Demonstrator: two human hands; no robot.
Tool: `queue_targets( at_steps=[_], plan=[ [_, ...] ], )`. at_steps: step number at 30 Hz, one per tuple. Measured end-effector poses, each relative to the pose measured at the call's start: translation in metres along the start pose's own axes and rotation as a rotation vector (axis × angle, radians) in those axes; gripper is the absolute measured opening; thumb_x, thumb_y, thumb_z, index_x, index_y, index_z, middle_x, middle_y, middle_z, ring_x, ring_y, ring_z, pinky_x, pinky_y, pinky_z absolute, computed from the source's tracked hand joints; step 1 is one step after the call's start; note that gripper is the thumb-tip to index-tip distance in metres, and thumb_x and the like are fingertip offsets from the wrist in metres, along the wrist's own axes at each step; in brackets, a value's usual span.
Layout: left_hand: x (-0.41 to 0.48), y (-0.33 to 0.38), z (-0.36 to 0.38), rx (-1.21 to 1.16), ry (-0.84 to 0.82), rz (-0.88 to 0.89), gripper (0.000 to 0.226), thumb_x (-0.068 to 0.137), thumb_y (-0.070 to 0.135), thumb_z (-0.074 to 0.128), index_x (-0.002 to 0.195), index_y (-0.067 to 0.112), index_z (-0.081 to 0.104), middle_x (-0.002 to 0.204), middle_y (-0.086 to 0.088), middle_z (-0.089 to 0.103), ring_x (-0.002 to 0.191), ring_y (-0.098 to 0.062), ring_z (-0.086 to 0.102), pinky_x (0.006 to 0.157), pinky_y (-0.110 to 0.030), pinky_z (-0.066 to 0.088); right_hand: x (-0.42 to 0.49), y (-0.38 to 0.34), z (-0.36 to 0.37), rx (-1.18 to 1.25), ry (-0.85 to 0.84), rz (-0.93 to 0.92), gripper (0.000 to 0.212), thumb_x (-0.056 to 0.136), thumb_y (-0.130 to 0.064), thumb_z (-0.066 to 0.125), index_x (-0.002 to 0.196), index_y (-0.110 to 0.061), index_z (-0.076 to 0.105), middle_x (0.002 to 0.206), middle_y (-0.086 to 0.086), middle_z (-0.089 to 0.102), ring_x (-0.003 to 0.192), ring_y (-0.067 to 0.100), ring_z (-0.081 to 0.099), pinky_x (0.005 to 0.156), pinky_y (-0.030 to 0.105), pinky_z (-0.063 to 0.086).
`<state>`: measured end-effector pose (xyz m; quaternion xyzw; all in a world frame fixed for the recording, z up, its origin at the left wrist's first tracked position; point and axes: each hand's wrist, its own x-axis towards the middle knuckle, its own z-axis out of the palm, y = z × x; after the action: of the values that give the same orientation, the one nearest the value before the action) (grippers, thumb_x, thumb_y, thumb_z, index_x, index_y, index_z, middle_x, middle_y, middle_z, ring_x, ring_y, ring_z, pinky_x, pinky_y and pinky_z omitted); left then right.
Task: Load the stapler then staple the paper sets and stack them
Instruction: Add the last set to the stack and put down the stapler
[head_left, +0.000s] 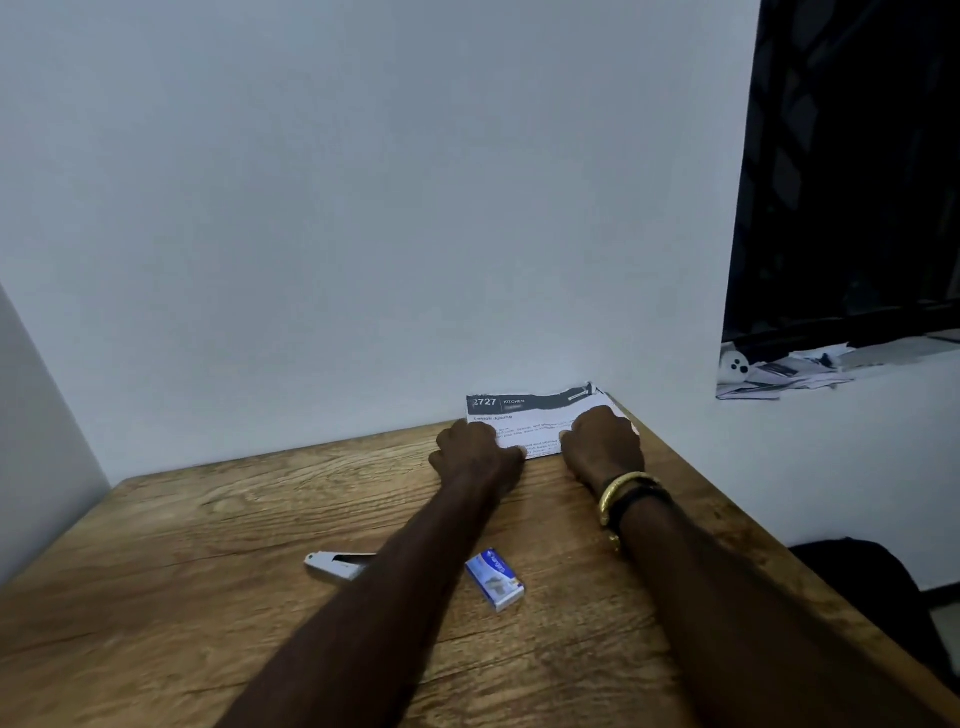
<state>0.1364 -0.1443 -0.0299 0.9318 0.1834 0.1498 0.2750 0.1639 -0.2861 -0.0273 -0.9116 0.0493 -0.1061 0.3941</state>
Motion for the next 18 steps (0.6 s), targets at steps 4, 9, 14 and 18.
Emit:
queue_targets(
  at_steps=[4,9,14,18],
  plan=[
    [0.000,-0.001,0.005,0.057,-0.006,0.013,0.055,0.079,0.050,0.065,0.125,0.019,0.066,0.135,-0.005,0.059,0.131,-0.030,0.047,0.106,-0.044,0.034,-0.001,-0.003,0.001,-0.088,0.005,0.008,0.022,0.089,-0.022,0.062,0.109,-0.013,0.067,0.124,0.013,0.068,0.116,0.035,0.065,0.091,0.036,0.053],
    [0.000,-0.001,0.001,0.050,-0.023,-0.005,0.054,0.080,0.047,0.064,0.126,0.018,0.066,0.135,-0.008,0.060,0.131,-0.031,0.048,0.106,-0.044,0.035,-0.006,-0.005,0.000,-0.100,0.010,-0.015,0.023,0.090,-0.022,0.062,0.111,-0.014,0.066,0.125,0.013,0.068,0.115,0.035,0.065,0.089,0.037,0.052],
    [-0.002,-0.002,-0.013,-0.169,0.046,0.049,0.042,0.086,0.040,0.069,0.124,0.022,0.068,0.137,-0.004,0.061,0.131,-0.027,0.053,0.107,-0.038,0.042,-0.014,-0.009,-0.006,0.051,0.024,-0.102,0.036,0.094,-0.028,0.061,0.129,-0.021,0.067,0.138,0.009,0.064,0.128,0.032,0.058,0.101,0.038,0.048],
    [-0.016,-0.004,-0.036,-0.289,0.131,0.112,0.011,0.086,0.028,0.067,0.088,0.021,0.074,0.109,0.000,0.076,0.106,-0.022,0.068,0.085,-0.028,0.047,-0.032,-0.030,-0.009,0.080,0.051,-0.191,0.021,0.094,-0.028,0.057,0.103,-0.021,0.075,0.120,0.007,0.073,0.114,0.033,0.063,0.090,0.036,0.050]
  ],
)
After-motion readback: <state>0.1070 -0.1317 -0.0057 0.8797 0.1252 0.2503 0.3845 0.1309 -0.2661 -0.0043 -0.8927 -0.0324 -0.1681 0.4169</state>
